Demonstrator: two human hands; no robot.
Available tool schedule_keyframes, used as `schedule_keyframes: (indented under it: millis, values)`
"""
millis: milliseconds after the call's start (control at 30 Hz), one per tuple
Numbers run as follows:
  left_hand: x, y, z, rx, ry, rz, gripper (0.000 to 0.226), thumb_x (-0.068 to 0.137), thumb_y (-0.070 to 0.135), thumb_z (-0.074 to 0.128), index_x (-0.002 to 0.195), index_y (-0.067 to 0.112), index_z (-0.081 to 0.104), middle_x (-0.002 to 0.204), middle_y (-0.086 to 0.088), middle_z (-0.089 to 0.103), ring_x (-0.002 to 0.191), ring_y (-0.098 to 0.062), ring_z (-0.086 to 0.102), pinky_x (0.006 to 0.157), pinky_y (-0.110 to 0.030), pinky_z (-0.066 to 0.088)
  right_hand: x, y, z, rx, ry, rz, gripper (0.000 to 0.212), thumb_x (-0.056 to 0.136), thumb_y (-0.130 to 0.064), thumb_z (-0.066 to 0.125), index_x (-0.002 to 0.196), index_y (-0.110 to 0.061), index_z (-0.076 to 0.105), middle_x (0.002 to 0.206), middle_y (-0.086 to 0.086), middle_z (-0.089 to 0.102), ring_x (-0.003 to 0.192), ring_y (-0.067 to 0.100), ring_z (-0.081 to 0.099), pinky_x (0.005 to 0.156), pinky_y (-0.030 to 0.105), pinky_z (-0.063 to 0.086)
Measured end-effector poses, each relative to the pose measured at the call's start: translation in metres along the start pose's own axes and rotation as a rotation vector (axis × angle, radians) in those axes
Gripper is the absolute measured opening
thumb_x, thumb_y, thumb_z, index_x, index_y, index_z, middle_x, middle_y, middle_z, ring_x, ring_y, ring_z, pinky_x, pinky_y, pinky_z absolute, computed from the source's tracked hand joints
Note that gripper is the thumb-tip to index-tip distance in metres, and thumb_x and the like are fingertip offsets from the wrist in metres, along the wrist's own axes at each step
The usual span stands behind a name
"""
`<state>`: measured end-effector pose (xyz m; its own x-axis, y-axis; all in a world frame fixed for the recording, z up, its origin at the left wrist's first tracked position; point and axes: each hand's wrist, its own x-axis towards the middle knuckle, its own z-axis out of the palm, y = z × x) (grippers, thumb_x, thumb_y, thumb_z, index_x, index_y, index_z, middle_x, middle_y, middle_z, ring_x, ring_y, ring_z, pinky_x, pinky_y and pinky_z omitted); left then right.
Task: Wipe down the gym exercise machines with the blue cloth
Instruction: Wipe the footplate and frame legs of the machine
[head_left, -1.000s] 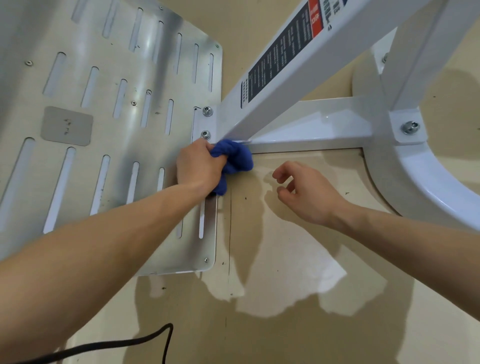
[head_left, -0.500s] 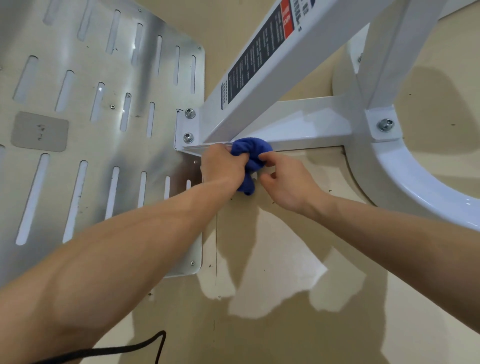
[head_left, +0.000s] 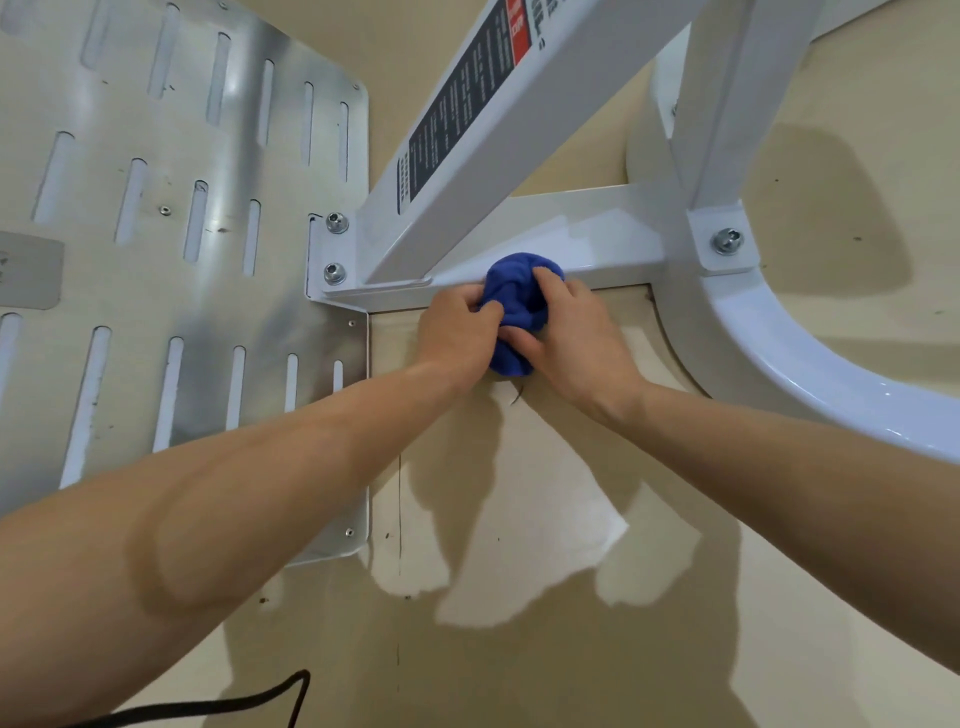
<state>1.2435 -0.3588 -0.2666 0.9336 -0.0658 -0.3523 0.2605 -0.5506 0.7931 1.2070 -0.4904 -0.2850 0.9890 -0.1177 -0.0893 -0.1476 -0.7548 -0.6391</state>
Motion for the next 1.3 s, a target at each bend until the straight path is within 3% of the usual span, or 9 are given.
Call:
schedule_keyframes:
  millis: [133,267,367,533,700,900,1067,1167,1300]
  values:
    - [0.004,0.003,0.002,0.022,0.077,0.027,0.008,0.092,0.026,0.063,0.089,0.025,0.07,0.08,0.013,0.07,0.078,-0.003,0.067,0.069,-0.018,0.051,0.007,-0.006,-0.003,0.039,0.064,0.057,0.036,0.088,-0.036,0.065,0.113,-0.017,0.046,0.1,0.002,0.063,0.087,0.022,0.06,0.075,0.042,0.054]
    - [0.005,0.019,0.028,0.062,0.141,0.055,0.017,0.086,0.029,0.068,0.076,0.017,0.072,0.072,0.003,0.071,0.072,-0.014,0.067,0.07,-0.031,0.055,-0.008,0.008,-0.005,0.095,0.124,0.112,0.023,0.094,-0.024,0.051,0.115,-0.015,0.05,0.103,0.003,0.065,0.089,0.024,0.061,0.07,0.038,0.048]
    - [0.003,0.033,0.052,0.073,0.137,0.06,0.02,0.086,0.03,0.069,0.078,0.011,0.072,0.074,-0.001,0.071,0.074,-0.019,0.067,0.073,-0.037,0.055,-0.017,0.024,-0.012,0.113,0.07,0.14,0.041,0.088,-0.021,0.04,0.126,-0.012,0.046,0.109,0.006,0.062,0.092,0.027,0.06,0.067,0.034,0.041]
    - [-0.003,0.059,0.08,0.102,0.004,0.111,0.013,0.09,0.026,0.066,0.084,0.016,0.072,0.083,0.001,0.072,0.08,-0.019,0.067,0.063,-0.024,0.046,-0.023,0.04,-0.037,0.151,0.016,0.319,0.071,0.095,-0.02,0.046,0.158,-0.012,0.012,0.147,0.008,0.047,0.13,0.027,0.049,0.103,0.034,0.041]
    - [-0.017,0.055,0.063,0.104,-0.06,0.242,0.013,0.081,0.021,0.066,0.09,0.026,0.074,0.079,0.009,0.072,0.078,-0.01,0.067,0.077,-0.032,0.056,-0.049,0.031,-0.063,0.272,-0.039,0.281,0.052,0.089,-0.012,0.049,0.14,-0.019,0.041,0.121,-0.002,0.066,0.097,0.019,0.065,0.082,0.03,0.048]
    - [-0.048,0.05,0.025,0.034,-0.236,0.412,0.046,0.081,0.007,0.067,0.09,0.052,0.064,0.084,0.031,0.068,0.085,0.008,0.064,0.078,-0.01,0.049,-0.092,0.036,-0.103,0.23,0.128,0.21,0.034,0.094,-0.022,0.059,0.127,-0.021,0.05,0.094,-0.013,0.06,0.073,0.003,0.06,0.073,0.027,0.047]
    - [-0.058,0.072,0.032,0.016,-0.349,0.507,0.034,0.081,0.005,0.062,0.104,0.03,0.068,0.104,0.013,0.071,0.101,-0.004,0.066,0.09,-0.023,0.051,-0.08,0.042,-0.134,0.106,0.183,0.126,0.057,0.083,-0.026,0.067,0.138,-0.033,0.05,0.087,-0.017,0.049,0.082,0.009,0.051,0.077,0.026,0.042]
    - [-0.058,0.085,0.034,0.03,-0.34,0.531,0.034,0.077,0.008,0.062,0.107,0.023,0.066,0.101,0.011,0.069,0.091,-0.008,0.067,0.079,-0.027,0.056,-0.072,0.052,-0.156,0.073,0.138,0.059,0.029,0.075,-0.028,0.073,0.103,-0.033,0.067,0.103,-0.003,0.047,0.088,0.012,0.052,0.08,0.027,0.045]
    - [-0.064,0.1,0.042,0.124,-0.387,0.403,0.054,0.077,0.012,0.071,0.123,0.031,0.05,0.094,0.009,0.061,0.075,-0.009,0.063,0.068,-0.024,0.052,-0.079,0.068,-0.177,0.269,0.044,0.061,0.018,0.071,-0.017,0.073,0.075,-0.019,0.056,0.103,-0.003,0.062,0.089,0.012,0.061,0.078,0.034,0.053]
